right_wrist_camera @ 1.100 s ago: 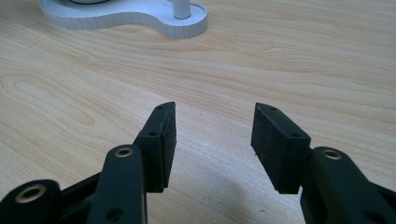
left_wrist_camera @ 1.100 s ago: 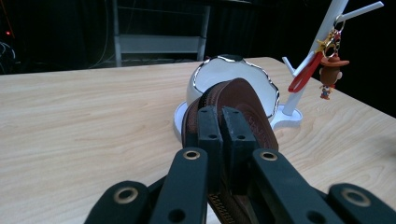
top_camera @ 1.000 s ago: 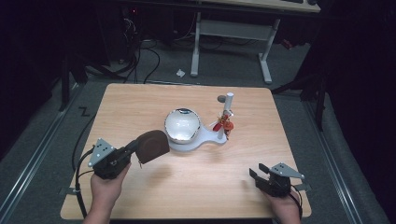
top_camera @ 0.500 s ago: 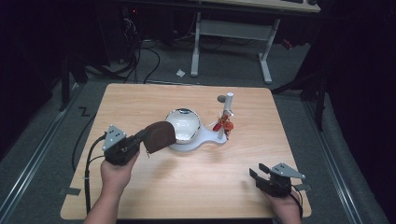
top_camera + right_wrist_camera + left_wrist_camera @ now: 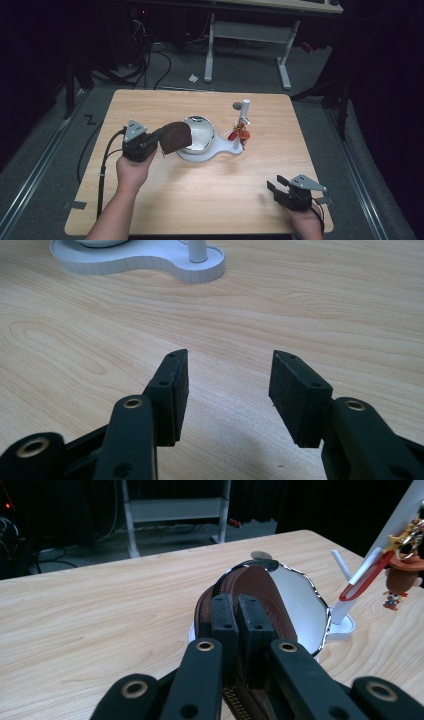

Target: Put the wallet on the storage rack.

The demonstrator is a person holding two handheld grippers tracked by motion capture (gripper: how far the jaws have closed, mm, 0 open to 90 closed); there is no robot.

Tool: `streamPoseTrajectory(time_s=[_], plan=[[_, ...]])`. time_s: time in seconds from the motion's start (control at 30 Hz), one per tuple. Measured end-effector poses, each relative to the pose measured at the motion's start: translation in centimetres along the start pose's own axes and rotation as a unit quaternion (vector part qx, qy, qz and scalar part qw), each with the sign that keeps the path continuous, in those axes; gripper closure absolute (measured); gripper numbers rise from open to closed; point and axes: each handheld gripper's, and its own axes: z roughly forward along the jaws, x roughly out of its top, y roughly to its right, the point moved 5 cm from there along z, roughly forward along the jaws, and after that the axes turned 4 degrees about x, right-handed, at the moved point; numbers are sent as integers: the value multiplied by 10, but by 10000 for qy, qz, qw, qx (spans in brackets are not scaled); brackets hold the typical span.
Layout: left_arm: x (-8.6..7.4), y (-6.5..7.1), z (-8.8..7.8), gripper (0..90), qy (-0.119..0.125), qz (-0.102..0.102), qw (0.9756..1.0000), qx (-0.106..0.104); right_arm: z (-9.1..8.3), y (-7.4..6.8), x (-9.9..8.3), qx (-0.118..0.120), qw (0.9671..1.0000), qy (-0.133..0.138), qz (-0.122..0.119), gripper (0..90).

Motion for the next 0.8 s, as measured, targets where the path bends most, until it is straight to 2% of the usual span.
streamPoseTrajectory(time_s=[0.17, 0.37, 0.8], plan=[[4, 5, 10, 872, -214, 164, 9996, 82, 0, 1, 0, 18, 10000, -2, 18, 506], [10, 6, 19, 870, -354, 178, 9990, 205, 0, 1, -1, 37, 10000, -5, 24, 506], [18, 15, 42, 869, -461, 152, 9982, 365, 0, 1, -1, 65, 10000, -13, 5, 507]])
